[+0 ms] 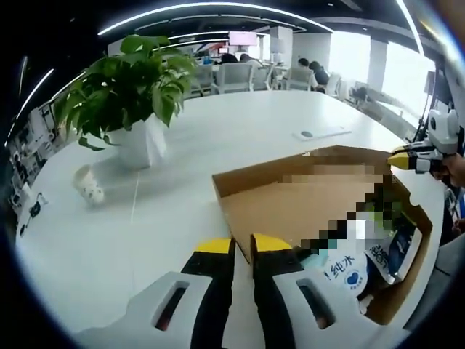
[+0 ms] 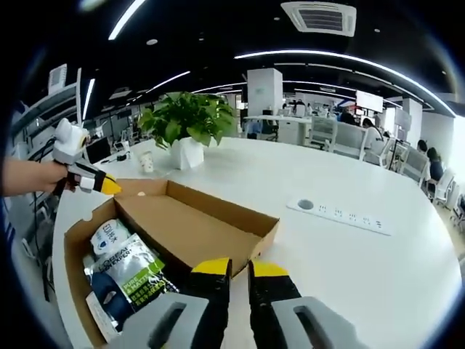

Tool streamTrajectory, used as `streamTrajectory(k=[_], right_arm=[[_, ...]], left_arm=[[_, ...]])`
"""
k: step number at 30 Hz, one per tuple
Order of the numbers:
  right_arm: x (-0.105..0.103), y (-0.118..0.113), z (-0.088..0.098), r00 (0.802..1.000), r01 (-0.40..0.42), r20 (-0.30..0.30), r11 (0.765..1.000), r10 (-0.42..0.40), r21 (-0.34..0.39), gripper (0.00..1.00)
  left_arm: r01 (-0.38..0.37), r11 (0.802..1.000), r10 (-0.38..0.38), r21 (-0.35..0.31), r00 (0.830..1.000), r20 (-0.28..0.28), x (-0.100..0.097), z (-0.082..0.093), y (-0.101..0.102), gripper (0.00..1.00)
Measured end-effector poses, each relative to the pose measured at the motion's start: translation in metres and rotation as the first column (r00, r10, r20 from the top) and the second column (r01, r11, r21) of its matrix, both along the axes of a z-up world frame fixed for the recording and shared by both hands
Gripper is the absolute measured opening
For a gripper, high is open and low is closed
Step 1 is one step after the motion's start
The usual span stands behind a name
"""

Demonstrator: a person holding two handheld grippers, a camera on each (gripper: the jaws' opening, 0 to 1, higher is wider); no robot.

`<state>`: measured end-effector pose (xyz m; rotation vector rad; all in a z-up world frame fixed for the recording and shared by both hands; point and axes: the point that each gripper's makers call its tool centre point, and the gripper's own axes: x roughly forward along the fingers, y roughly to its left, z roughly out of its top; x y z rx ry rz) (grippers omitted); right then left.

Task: Operate the shoe box by opening the lid, removing the specified soft item, and placing it in the target area until the item is outside and the box remains undamaged.

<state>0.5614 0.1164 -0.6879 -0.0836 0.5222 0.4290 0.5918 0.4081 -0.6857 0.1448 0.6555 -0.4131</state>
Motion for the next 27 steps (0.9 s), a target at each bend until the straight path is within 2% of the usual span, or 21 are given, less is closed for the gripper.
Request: streamTrajectory(k=[4, 13, 27], right_arm=[[0.000, 0.004, 0.008, 0.999, -0.020, 0.032, 1.000, 0.021, -0.008, 0.16], [-0.010, 0.010, 0.014, 0.996, -0.068, 0.047, 0.997, 0.070, -0.034, 0.26], [-0.029, 0.018, 0.027, 0.987, -0.144, 0.067, 0.987, 0.148, -0.068, 0.41]], left_arm=[[0.001, 1.000, -0.001, -0.003, 1.000, 0.013, -0.003, 0.007, 0.000, 0.09], [0.009, 1.000, -0.009, -0.001, 1.000, 0.024, -0.020, 0.018, -0.002, 0.15], [0.054, 0.999, -0.054, -0.004, 0.998, 0.019, -0.058, 0.030, -0.023, 0.20]])
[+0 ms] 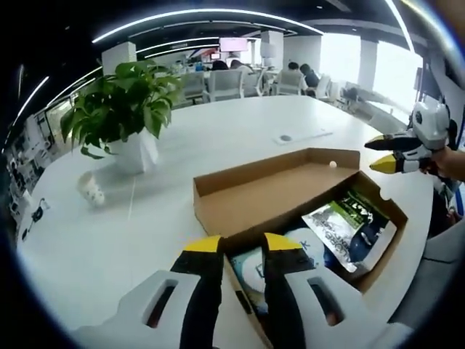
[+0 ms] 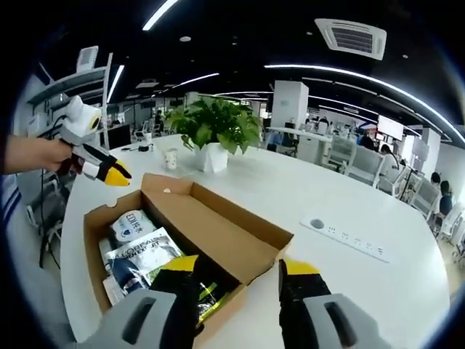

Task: Operate the shoe box by opening the lid, removing the specified soft item, and placing it in the target area until the item is outside and the box remains undamaged.

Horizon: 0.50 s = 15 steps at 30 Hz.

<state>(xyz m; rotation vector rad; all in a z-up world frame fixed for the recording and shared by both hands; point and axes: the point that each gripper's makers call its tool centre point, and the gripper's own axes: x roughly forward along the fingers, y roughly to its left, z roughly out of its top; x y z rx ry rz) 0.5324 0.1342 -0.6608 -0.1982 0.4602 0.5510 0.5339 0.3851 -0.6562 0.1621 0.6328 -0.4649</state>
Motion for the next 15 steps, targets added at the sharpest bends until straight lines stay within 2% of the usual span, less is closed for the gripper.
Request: streamTrajectory(k=[15], right_arm=[[-0.025, 0.009, 0.007, 0.995, -0.095, 0.038, 0.995, 0.096, -0.035, 0.54]], left_arm=[[0.038, 0.999, -0.040, -0.033, 0.996, -0.079, -0.046, -0.015, -0.029, 0.27]])
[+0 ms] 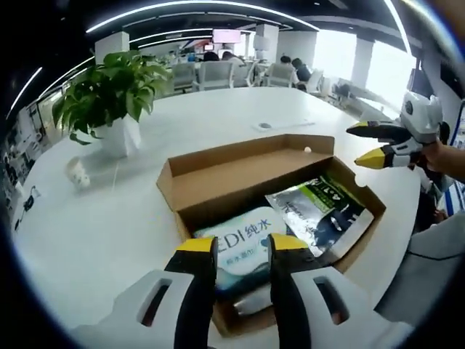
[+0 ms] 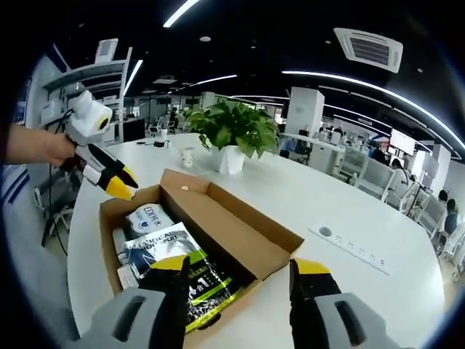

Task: Operate the shoe box by opening the lid, removing the specified soft item, and placing it in the target area until the item is outside and the box remains undamaged.

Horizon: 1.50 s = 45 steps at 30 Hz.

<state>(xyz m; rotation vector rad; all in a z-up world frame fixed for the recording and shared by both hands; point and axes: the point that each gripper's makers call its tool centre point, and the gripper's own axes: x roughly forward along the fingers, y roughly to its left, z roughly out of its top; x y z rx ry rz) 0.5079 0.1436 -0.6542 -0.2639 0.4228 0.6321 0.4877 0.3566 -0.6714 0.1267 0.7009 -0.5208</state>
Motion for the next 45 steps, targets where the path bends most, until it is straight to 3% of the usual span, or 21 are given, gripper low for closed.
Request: streamTrajectory(k=[12, 22, 32, 45], right_arm=[[-0.019, 0.007, -0.002, 0.998, -0.055, 0.011, 0.998, 0.056, -0.029, 0.62], [-0.030, 0.011, -0.003, 0.995, -0.092, 0.026, 0.995, 0.093, -0.050, 0.71], [-0.036, 0.010, -0.006, 0.993, -0.113, 0.028, 0.992, 0.115, -0.057, 0.73], [-0.038, 0.010, -0.010, 0.993, -0.115, 0.019, 0.993, 0.116, -0.041, 0.72]], left_arm=[[0.031, 0.999, -0.033, -0.037, 0.998, -0.060, -0.023, -0.010, -0.026, 0.30], [0.048, 0.998, -0.053, -0.048, 0.992, -0.114, -0.027, -0.025, -0.044, 0.29], [0.037, 0.994, -0.057, -0.098, 0.976, -0.212, -0.031, -0.042, -0.063, 0.25], [0.011, 0.989, -0.052, -0.146, 0.958, -0.283, -0.031, -0.052, -0.077, 0.18]])
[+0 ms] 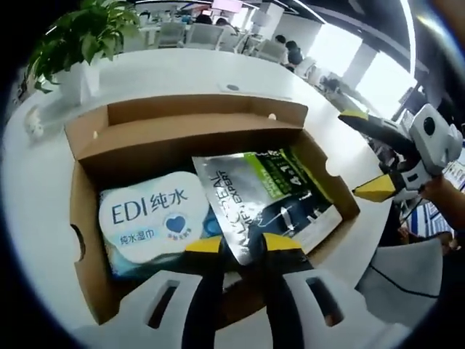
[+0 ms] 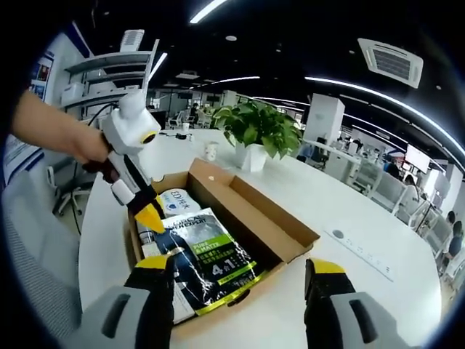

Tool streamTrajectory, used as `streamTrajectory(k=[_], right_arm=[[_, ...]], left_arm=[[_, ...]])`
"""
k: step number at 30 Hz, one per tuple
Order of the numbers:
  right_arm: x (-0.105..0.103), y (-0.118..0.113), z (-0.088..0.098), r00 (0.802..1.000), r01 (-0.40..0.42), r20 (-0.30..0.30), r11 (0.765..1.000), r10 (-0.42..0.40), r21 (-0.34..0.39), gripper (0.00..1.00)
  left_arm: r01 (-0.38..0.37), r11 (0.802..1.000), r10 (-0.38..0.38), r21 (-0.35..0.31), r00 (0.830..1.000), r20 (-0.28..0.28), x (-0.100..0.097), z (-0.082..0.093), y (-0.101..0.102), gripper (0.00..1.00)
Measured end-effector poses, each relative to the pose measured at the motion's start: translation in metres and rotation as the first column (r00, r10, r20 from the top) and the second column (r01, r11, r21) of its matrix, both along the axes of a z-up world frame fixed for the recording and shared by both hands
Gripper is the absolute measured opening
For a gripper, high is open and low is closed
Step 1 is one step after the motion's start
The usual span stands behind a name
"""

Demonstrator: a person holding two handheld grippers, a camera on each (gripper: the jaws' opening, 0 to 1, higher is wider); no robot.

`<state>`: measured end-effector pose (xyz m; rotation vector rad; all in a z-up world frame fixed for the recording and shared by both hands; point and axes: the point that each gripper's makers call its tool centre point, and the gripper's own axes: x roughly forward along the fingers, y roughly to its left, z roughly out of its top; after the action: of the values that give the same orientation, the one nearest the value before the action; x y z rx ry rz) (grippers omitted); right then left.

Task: Operate the shoe box by opening the lid, removing the specified soft item, and placing it in the target area until the item is outside and the box remains undamaged.

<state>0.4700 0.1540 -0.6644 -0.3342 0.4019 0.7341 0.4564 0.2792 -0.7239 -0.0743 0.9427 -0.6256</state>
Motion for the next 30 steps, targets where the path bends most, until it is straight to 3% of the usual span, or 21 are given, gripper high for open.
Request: streamTrajectory(k=[8, 20, 30], right_arm=[[-0.003, 0.010, -0.008, 0.999, -0.035, -0.010, 0.999, 0.035, -0.010, 0.70], [-0.009, 0.014, -0.017, 0.998, -0.057, -0.034, 0.998, 0.057, -0.007, 0.66], [-0.011, 0.022, -0.021, 0.996, -0.072, -0.046, 0.997, 0.071, -0.003, 0.65]], left_arm=[[-0.027, 0.999, 0.027, 0.018, 1.000, 0.013, 0.004, 0.002, 0.007, 0.03], [-0.056, 0.998, 0.056, -0.010, 0.998, -0.004, 0.006, 0.012, 0.002, 0.00], [-0.035, 0.999, 0.035, -0.009, 0.999, 0.010, 0.006, 0.022, 0.000, 0.00]])
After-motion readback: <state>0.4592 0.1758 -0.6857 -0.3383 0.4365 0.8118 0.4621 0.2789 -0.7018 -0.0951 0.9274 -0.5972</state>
